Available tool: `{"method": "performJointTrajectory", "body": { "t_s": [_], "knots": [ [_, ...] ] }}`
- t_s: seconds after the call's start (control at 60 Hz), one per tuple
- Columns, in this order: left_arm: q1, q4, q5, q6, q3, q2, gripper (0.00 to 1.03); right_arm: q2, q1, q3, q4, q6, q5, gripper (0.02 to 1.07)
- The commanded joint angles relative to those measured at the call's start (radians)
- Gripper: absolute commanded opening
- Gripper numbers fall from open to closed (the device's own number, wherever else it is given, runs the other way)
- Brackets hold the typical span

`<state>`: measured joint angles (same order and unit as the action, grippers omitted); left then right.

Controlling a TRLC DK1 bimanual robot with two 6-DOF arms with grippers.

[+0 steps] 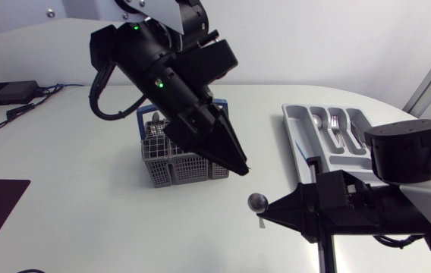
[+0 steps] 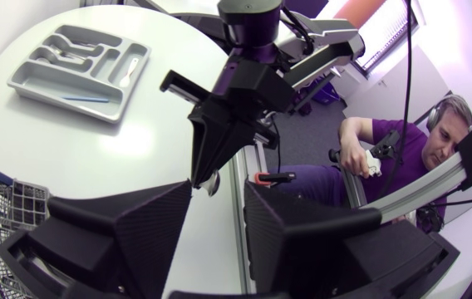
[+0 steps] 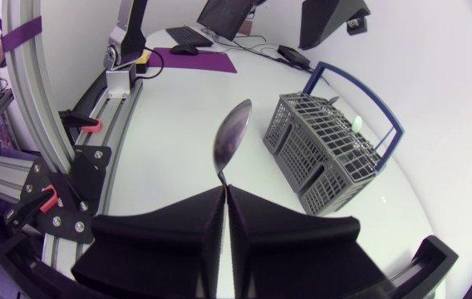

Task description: Unload the cutlery basket into the drawer organizer.

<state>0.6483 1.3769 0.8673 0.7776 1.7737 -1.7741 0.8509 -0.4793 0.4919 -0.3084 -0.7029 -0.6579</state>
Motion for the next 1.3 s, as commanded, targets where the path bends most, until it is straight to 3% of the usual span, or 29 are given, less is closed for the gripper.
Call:
{"method": "performJointTrajectory", "body": {
  "t_s": [0.0,0.267,0.533,1.017,1.283],
  "knots": [
    [-0.036,-0.029,0.018,-0.052,0.007,0.024,0.91,0.000,0.045,-0.019,-0.014,-0.044,0.000,0.10],
    [-0.124,-0.211,-0.016,-0.198,-0.112,0.119,0.94,0.007,0.208,-0.049,-0.037,-0.136,-0.012,0.10],
    [-0.147,-0.363,-0.137,-0.307,-0.234,0.205,0.94,0.008,0.306,-0.069,-0.023,-0.178,-0.012,0.10],
    [-0.174,-0.518,-0.396,-0.403,-0.381,0.260,0.94,0.178,0.717,-0.015,0.042,-0.399,-0.069,0.10],
    [-0.185,-0.544,-0.433,-0.406,-0.421,0.275,0.94,0.304,0.921,0.062,0.112,-0.494,-0.097,0.10]
  ]
}}
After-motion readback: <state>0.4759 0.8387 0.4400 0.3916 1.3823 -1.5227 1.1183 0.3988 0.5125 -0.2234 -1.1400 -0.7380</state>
